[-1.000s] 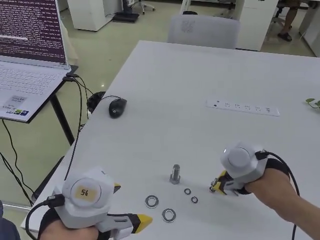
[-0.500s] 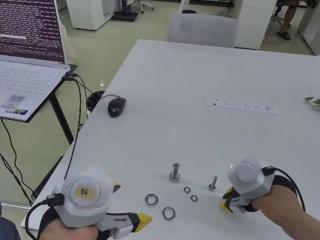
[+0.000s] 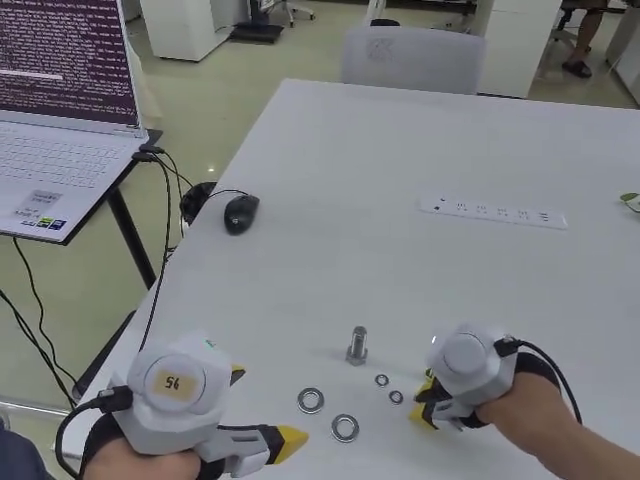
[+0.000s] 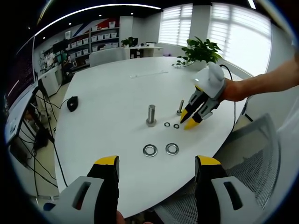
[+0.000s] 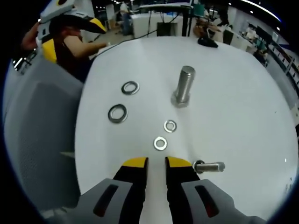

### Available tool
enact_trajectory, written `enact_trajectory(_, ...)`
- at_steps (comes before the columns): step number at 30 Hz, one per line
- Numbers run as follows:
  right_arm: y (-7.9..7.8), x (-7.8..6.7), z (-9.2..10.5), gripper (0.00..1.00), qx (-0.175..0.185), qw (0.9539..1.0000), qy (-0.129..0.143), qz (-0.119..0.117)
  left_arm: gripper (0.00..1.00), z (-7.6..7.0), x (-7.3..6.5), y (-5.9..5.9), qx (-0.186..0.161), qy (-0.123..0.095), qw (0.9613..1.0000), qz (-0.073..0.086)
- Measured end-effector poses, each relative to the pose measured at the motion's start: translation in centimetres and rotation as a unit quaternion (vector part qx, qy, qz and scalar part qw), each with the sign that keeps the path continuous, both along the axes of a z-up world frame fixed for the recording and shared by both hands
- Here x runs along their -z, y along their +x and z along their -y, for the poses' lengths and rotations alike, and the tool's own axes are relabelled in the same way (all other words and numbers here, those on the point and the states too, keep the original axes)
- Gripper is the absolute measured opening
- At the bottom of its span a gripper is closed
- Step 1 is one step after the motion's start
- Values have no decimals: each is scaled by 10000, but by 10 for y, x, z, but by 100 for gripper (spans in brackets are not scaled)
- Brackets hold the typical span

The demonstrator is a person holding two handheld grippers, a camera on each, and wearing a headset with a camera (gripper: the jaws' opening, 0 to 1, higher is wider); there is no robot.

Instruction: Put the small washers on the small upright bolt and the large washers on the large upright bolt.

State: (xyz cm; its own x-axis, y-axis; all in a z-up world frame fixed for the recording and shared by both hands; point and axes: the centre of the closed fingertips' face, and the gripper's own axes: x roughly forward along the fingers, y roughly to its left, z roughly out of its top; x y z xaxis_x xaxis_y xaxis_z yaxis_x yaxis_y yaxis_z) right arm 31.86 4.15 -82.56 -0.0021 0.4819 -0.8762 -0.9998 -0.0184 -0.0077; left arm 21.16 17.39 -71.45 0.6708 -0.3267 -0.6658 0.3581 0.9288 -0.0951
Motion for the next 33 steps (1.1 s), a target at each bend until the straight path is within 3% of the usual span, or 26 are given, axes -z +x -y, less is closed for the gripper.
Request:
enact_trajectory(9, 3, 0, -15, 15, 11, 10000, 4, -31, 65, 3, 0, -1, 10, 11, 10000, -12)
enact_trajectory(15, -13, -1, -11, 16, -205, 9997, -33, -160, 65, 2, 1, -2, -9, -8, 10000, -15)
enact_trajectory(21, -9, -1, -16, 17, -327, 9995, -19, -46, 65, 2, 2, 0, 34, 22, 10000, -25)
enact_trajectory(26, -6, -1, -25, 19, -600, 9982, -38, 6, 65, 4, -2, 3, 45, 11, 10000, 16)
enact_trajectory(33, -10, -1, -25, 16, -1171, 9927, -258, 115, 65, 1, -1, 2, 25, 13, 10000, 7)
